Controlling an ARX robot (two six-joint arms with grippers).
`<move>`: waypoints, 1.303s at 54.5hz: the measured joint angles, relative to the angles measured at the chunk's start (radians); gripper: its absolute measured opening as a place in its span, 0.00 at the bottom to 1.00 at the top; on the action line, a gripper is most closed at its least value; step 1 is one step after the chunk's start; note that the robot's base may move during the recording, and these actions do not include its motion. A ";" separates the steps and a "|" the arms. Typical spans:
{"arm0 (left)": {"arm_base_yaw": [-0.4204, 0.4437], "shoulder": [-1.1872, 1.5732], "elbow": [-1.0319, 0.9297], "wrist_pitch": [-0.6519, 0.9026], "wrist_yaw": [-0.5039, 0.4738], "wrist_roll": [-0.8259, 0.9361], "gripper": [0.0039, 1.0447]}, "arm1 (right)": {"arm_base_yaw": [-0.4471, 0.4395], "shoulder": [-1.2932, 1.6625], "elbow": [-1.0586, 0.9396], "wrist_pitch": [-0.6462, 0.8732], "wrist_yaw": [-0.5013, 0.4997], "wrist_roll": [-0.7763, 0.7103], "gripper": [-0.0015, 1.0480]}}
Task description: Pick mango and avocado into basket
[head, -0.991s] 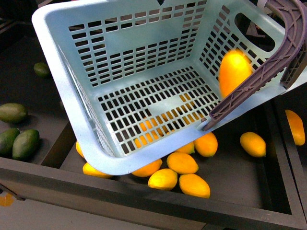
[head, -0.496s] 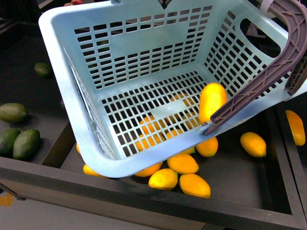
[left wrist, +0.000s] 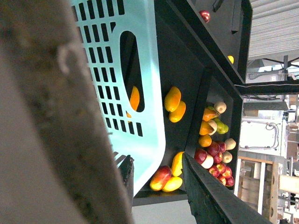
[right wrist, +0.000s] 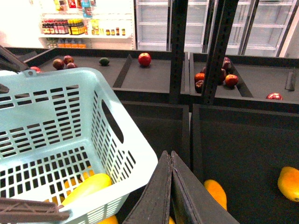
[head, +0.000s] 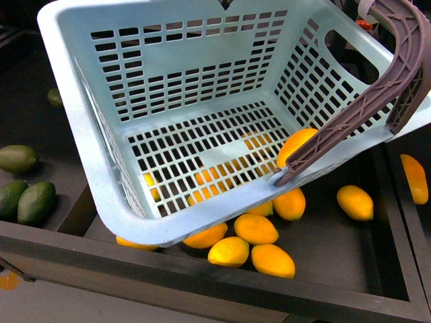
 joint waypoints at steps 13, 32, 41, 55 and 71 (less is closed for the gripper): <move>-0.001 0.000 0.000 0.000 0.005 -0.002 0.31 | 0.000 -0.233 -0.061 -0.162 -0.001 0.000 0.02; -0.001 0.000 0.000 0.000 0.002 -0.001 0.31 | 0.000 -0.504 -0.095 -0.393 -0.001 0.000 0.02; -0.001 0.000 0.000 0.000 0.002 -0.002 0.31 | 0.000 -0.616 -0.098 -0.493 -0.001 0.000 0.02; -0.001 0.000 0.000 0.000 0.003 -0.002 0.31 | 0.000 -0.752 -0.098 -0.621 -0.001 0.000 0.02; -0.001 0.000 0.000 0.000 0.002 -0.001 0.31 | 0.000 -0.885 -0.098 -0.752 -0.001 0.000 0.02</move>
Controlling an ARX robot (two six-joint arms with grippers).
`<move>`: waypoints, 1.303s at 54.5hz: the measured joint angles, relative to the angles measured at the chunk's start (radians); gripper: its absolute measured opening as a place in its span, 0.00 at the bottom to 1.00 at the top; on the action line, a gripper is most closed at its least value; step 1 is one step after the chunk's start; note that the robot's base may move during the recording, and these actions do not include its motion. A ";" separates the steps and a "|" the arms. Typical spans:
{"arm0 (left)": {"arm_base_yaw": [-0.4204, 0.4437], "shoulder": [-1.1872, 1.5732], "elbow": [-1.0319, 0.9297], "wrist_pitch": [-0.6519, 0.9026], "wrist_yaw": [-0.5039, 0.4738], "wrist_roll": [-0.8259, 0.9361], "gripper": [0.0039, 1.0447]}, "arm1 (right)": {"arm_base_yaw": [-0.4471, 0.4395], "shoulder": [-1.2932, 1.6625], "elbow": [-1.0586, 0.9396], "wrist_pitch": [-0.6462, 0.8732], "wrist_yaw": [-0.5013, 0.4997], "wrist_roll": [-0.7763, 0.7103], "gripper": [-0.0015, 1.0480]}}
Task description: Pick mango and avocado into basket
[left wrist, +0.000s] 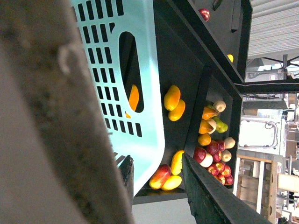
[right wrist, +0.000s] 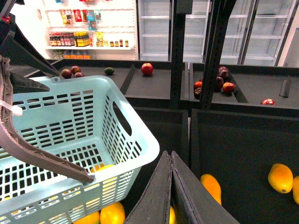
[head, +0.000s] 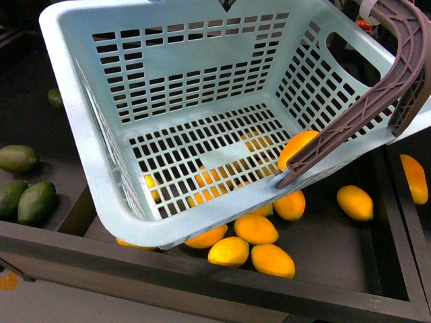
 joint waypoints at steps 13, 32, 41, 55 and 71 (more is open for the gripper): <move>0.000 0.000 0.000 0.000 0.000 0.000 0.31 | 0.000 -0.066 0.000 -0.066 0.000 0.000 0.02; 0.000 0.000 0.000 0.000 0.000 -0.001 0.31 | 0.000 -0.264 0.000 -0.269 -0.003 0.000 0.02; 0.000 0.000 0.000 0.000 0.000 -0.001 0.31 | 0.000 -0.264 0.000 -0.270 -0.003 0.000 0.02; 0.000 0.000 0.000 0.000 0.000 -0.001 0.31 | 0.000 -0.265 0.000 -0.270 -0.003 -0.002 0.40; -0.004 0.000 0.000 0.000 0.001 -0.001 0.31 | 0.000 -0.265 0.000 -0.272 0.002 0.000 0.95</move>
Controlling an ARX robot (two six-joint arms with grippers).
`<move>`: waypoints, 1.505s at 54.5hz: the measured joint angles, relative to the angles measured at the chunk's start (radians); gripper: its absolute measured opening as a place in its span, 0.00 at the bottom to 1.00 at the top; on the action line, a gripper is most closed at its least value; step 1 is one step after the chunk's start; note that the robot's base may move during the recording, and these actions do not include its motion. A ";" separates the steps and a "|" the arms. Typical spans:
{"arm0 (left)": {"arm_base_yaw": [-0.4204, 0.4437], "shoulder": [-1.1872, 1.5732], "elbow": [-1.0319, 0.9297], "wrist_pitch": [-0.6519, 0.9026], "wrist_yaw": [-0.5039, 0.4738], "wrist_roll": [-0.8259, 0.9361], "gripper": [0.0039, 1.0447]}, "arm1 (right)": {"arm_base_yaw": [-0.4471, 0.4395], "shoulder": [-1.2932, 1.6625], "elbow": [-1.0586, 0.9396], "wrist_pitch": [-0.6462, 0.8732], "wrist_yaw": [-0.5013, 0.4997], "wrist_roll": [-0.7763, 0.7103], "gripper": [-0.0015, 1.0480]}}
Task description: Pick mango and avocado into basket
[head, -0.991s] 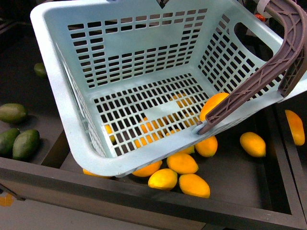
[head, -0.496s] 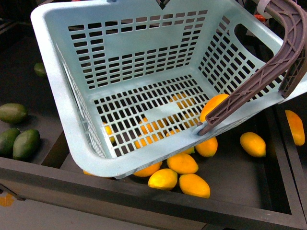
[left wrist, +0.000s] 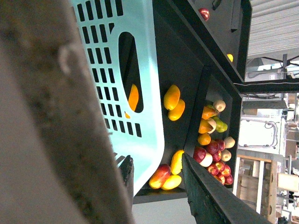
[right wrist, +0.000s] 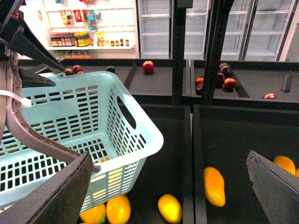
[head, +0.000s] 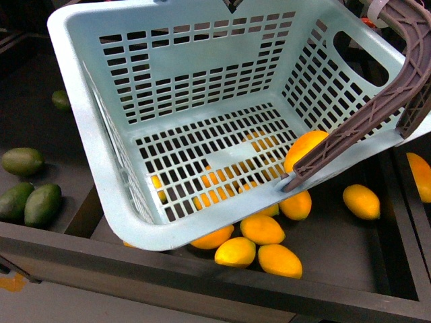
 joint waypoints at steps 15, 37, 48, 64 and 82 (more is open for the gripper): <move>-0.009 0.000 0.000 0.000 0.014 -0.006 0.31 | 0.000 0.000 0.000 -0.003 0.000 -0.001 0.93; 0.002 0.000 0.000 0.001 -0.002 -0.002 0.31 | 0.000 0.000 0.000 -0.005 -0.004 -0.001 0.93; 0.003 0.000 0.000 0.001 0.000 -0.001 0.31 | 0.000 0.000 0.000 -0.004 -0.005 -0.002 0.93; 0.003 0.000 0.001 0.002 0.001 -0.003 0.31 | 0.000 0.000 0.000 -0.004 -0.005 -0.002 0.93; 0.003 0.000 0.001 0.002 -0.002 -0.002 0.31 | 0.000 0.000 0.000 -0.004 -0.005 -0.002 0.93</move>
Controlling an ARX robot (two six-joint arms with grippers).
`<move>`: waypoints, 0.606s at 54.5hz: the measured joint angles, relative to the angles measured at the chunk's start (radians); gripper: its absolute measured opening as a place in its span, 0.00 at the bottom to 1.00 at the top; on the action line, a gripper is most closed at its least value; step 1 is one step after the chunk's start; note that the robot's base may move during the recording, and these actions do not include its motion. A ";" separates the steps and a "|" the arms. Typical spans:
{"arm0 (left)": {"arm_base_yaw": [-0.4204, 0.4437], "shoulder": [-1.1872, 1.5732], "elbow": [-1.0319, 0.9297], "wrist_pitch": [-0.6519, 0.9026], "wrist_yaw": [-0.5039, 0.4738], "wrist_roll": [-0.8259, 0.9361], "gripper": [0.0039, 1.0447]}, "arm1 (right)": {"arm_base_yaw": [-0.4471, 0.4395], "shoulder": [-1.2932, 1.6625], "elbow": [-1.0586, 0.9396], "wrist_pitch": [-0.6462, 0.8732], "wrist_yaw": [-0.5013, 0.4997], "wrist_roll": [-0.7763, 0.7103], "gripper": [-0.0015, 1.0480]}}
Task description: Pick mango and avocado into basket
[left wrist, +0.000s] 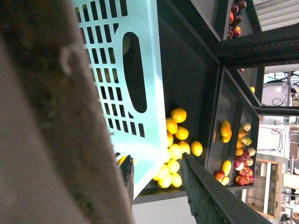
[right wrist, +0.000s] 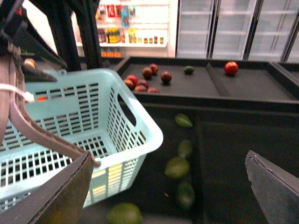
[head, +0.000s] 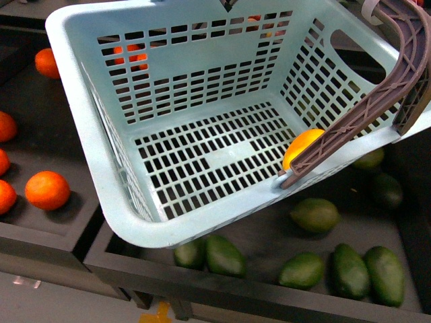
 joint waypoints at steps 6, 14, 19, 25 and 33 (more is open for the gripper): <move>0.000 0.000 0.000 0.000 0.001 0.002 0.31 | 0.000 0.000 0.001 0.000 0.001 0.000 0.93; 0.000 0.000 0.000 0.000 0.002 0.002 0.31 | 0.000 0.000 0.000 -0.002 -0.001 -0.001 0.93; 0.004 0.000 0.000 0.000 0.003 0.003 0.31 | -0.001 0.000 0.000 0.001 -0.007 -0.001 0.93; 0.024 0.000 0.000 -0.001 -0.021 0.002 0.31 | -0.001 0.000 0.000 0.000 -0.006 -0.001 0.93; 0.019 0.000 0.000 0.000 -0.019 0.027 0.31 | 0.006 0.017 0.008 -0.026 0.028 0.019 0.93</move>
